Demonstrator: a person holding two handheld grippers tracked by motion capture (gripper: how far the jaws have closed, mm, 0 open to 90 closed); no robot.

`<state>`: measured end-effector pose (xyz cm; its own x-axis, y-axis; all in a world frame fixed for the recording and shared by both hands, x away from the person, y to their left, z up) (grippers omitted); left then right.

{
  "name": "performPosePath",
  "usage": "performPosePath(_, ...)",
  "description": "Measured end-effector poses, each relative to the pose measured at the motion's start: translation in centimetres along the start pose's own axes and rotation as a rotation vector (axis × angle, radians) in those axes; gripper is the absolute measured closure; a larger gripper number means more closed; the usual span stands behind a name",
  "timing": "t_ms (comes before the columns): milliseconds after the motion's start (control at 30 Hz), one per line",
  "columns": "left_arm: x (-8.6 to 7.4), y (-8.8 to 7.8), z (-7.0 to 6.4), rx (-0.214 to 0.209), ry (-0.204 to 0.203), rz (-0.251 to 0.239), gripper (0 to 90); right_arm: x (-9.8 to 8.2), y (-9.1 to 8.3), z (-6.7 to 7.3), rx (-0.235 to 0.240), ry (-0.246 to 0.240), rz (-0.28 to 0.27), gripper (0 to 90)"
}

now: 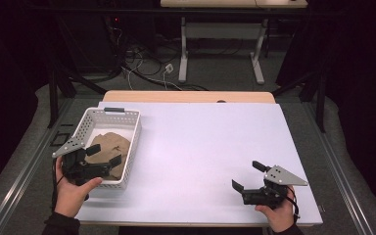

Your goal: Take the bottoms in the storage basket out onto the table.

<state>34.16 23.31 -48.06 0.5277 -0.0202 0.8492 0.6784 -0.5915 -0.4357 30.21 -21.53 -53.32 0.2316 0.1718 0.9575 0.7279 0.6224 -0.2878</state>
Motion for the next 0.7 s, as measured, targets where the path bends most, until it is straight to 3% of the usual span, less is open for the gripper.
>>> performPosePath(267, 0.5, 0.3, 0.6, 0.026, 0.003, 0.031, 0.5, -0.1, 0.0, 0.0, 0.0, -0.001, 0.005, 1.3)
performPosePath(700, 1.2, 1.4, 2.3, 0.105, -0.044, 0.157, 0.5, -0.2, 0.2, 0.1, 0.009, 0.001, 0.015, 1.4)
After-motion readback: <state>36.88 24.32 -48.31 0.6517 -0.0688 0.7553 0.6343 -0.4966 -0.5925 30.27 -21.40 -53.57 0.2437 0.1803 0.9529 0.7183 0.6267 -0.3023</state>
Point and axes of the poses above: each handheld gripper's, and its own axes: y roughly forward along the jaws, x roughly out of its top, z roughly to its left, the point moved 6 cm from there along y, roughly forward along the jaws, and after that the axes turned 3 degrees about -y, right-handed, at the moved point
